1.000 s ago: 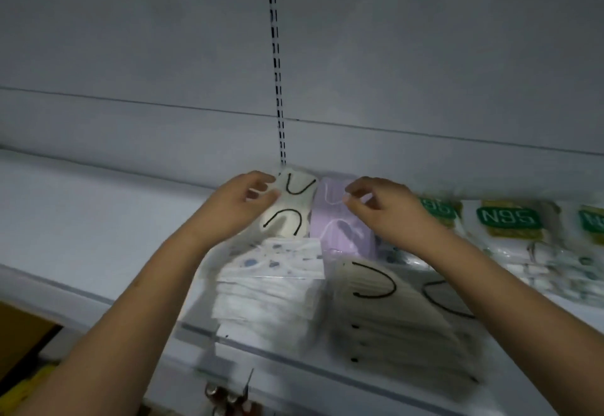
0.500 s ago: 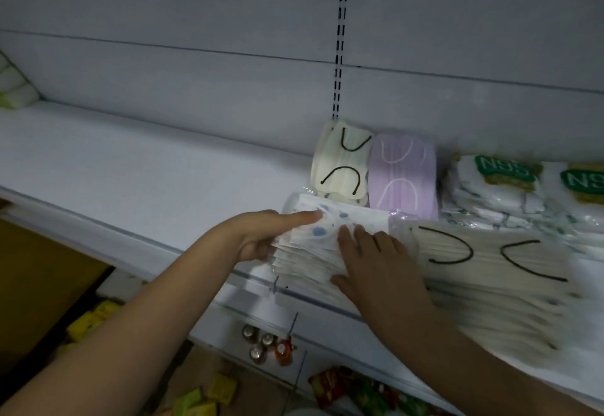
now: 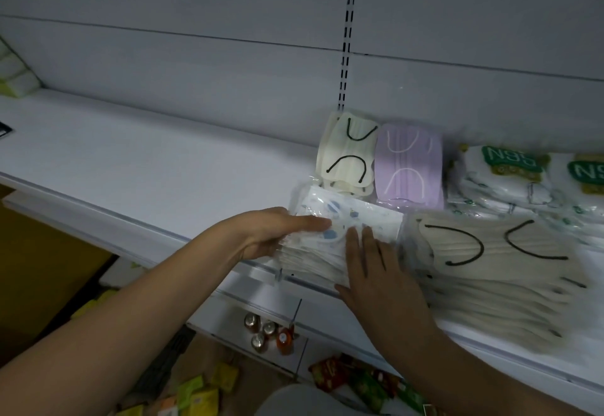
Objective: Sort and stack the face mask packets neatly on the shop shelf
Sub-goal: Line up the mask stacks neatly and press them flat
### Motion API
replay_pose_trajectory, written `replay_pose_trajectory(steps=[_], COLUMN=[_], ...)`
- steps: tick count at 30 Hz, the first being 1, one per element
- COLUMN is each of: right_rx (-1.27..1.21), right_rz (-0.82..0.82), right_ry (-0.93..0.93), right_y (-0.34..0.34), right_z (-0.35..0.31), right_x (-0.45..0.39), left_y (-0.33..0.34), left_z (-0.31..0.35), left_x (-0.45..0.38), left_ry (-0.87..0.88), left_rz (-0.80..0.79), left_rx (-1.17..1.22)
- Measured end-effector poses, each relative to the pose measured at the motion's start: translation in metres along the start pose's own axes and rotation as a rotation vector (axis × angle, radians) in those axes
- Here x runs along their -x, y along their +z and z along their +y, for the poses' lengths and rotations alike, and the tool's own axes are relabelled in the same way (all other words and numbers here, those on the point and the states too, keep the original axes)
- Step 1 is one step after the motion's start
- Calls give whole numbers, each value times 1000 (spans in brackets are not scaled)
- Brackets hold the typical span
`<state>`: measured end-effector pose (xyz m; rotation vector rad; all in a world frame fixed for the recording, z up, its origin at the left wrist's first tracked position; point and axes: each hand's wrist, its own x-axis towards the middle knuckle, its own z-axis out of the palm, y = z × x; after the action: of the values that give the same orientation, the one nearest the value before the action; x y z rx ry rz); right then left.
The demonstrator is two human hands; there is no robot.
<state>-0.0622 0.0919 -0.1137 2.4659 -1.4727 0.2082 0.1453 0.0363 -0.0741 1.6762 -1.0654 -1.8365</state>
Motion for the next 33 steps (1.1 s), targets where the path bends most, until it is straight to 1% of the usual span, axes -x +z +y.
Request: replay_pose_trajectory(steps=[2,4,5,7,9,10,12,13,14,17,18,19,20,22,24,26,27,29,30,31,32,33], right_rx=[-71,-177,-248,-461,-697,-777,-857,-925,-1027,-1402,-1520,-1609,-1671,-1785,-1796,-1761,-1700,-1492,-1449,-1473,-1425,-1424], right_rz=[59,90,86,133,186,221,258,213,125,-216,-308,-365,-397,-419,-397,-317,-253,-176,-191,-221,-254,-283], right_ry=[-24,-46,-55,-29,86,163,307,376,452,630,650,650,638,546,432,365,360,345,319,293,241,231], right_y=[1,-3,-7,-13,-19,-20,-20,-20,-21,-12,-7,-2,2,7,5,2,0,5,8,9,14,15], right_z=[0,-1,-2,-2,-3,-5,-9,-12,-15,-17,-17,-17,-17,-15,-11,-7,-6,-4,-4,-4,-4,-5], right_x=[-2,-7,-10,-15,-19,-22,-28,-32,-35,-42,-43,-42,-41,-38,-34,-33,-33,-32,-32,-31,-29,-29], left_y=[-2,-6,-9,-17,-25,-29,-37,-42,-46,-52,-53,-53,-53,-53,-52,-53,-54,-59,-61,-63,-64,-64], left_z=[-9,-19,-25,-34,-38,-39,-40,-42,-43,-51,-55,-58,-62,-69,-70,-66,-62,-55,-51,-50,-49,-50], left_x=[0,1,3,6,11,14,21,24,27,33,34,34,34,32,33,33,33,31,29,27,24,21], left_ry=[6,6,12,41,82,107,175,212,247,324,342,358,371,378,384,408,417,417,395,370,350,339], left_rz=[33,56,59,47,47,51,67,75,73,35,26,18,2,-47,-98,-122,-135,-130,-110,-92,-81,-70], left_rx=[38,133,187,274,309,305,271,255,244,194,176,164,161,177,185,173,169,102,23,-68,-148,-199])
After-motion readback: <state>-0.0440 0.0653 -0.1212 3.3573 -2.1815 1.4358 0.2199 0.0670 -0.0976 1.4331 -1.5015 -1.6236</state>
